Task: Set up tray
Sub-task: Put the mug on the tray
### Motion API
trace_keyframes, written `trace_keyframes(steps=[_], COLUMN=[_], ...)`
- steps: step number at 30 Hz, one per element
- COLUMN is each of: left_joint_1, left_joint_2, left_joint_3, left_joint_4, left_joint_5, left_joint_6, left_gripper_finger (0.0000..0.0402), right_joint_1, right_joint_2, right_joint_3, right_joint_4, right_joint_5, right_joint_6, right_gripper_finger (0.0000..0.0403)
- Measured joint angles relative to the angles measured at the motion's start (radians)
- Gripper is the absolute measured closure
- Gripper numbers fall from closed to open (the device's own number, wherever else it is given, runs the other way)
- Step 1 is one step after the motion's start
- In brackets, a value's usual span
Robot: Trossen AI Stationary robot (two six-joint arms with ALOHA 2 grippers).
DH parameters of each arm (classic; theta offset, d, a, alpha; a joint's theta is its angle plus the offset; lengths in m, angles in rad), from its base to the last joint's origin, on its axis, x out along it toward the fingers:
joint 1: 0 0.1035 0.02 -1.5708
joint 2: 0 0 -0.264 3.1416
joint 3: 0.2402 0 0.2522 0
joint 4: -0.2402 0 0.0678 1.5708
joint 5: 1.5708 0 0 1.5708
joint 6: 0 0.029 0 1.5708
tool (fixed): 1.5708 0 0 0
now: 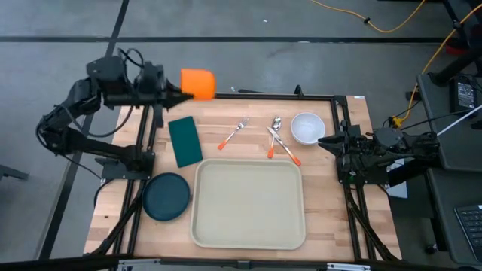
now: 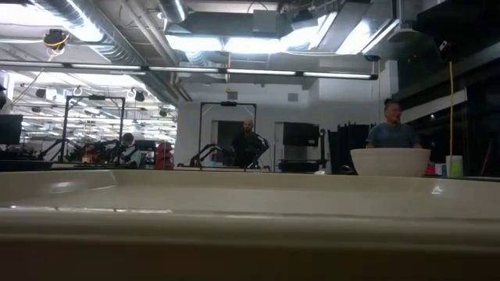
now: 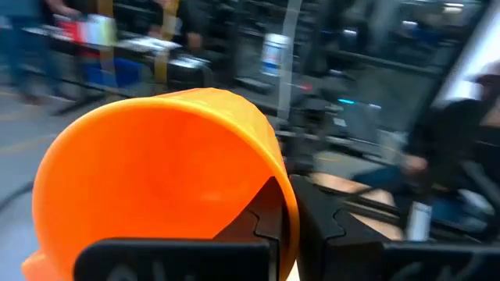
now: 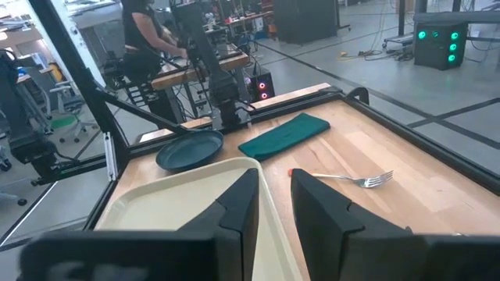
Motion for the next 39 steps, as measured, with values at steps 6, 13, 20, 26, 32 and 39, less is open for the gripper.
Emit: trace_keyframes(steps=[6,13,20,26,32,39], left_joint_1=[-0.18,-0.335,-0.388,-0.387,-0.386,-0.388], left_joint_2=[0.119,0.332,0.413,0.478,0.517,0.519], left_joint_3=[0.147,0.384,0.401,0.296,0.008,-0.286], left_joint_4=[-0.249,-0.775,-0.809,-0.793,-0.602,-0.304], left_joint_5=[0.028,-0.002,0.03,-0.051,-0.07,-0.003], left_joint_6=[-0.11,-0.135,-0.047,-0.025,-0.043,-0.193], left_gripper_finger=[0.0398,0.0398,0.0398,0.0398,0.0398,0.0398], right_joint_1=[0.0,0.0,0.0,0.0,0.0,0.0], right_joint_2=[0.0,0.0,0.0,0.0,0.0,0.0], right_joint_3=[0.0,0.0,0.0,0.0,0.0,0.0], right_joint_4=[-0.015,-0.12,-0.178,-0.178,-0.177,-0.178], right_joint_5=[0.011,0.013,0.049,0.088,0.067,-0.095], right_joint_6=[0.06,0.135,0.187,0.188,0.186,0.179], right_gripper_finger=[0.032,0.032,0.032,0.032,0.032,0.032])
